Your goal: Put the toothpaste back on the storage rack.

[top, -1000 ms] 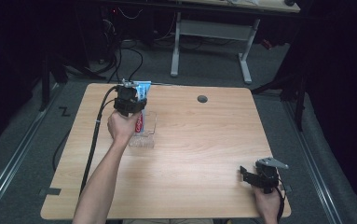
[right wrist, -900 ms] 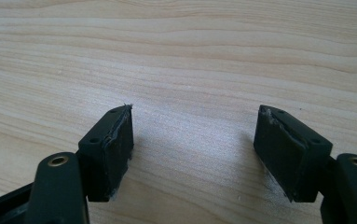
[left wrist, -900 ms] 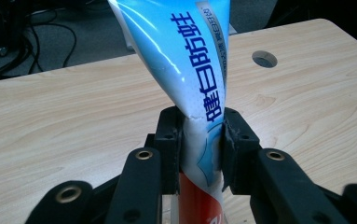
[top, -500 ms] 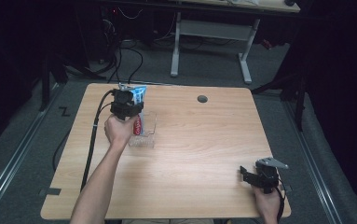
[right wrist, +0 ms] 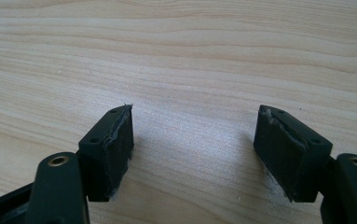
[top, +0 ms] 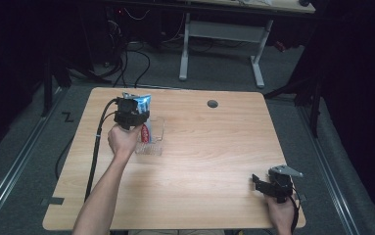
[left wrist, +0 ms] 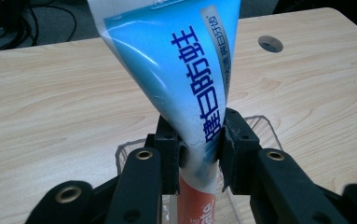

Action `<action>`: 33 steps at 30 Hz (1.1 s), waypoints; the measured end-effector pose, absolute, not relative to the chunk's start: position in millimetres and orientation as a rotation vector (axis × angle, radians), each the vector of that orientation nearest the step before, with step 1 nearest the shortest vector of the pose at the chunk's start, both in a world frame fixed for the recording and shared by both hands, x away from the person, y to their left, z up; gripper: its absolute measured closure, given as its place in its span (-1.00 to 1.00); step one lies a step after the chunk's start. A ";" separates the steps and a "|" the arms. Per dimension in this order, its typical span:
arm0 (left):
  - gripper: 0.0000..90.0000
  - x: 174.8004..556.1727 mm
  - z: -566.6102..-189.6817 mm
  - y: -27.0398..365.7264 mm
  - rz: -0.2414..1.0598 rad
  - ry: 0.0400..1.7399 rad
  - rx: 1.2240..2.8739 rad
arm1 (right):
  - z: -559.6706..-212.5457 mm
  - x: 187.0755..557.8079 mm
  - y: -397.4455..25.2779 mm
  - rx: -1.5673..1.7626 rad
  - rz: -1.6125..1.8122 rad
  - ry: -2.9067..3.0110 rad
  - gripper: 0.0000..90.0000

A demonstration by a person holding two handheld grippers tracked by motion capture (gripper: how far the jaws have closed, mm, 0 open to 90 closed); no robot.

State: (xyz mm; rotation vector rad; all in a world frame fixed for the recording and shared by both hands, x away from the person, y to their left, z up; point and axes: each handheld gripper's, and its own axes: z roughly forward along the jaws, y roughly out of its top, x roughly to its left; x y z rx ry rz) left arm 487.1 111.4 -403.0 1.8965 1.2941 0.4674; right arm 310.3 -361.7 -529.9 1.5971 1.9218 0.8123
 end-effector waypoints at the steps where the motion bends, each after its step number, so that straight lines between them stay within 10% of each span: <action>1: 0.59 486.8 -403.5 112.4 0.464 1.295 1.894 | -529.9 310.3 -361.7 1.597 0.812 1.922 -0.36; 33: 0.47 482.0 -411.2 123.9 0.534 1.341 1.907 | -530.0 310.4 -361.7 1.596 0.812 1.922 -0.36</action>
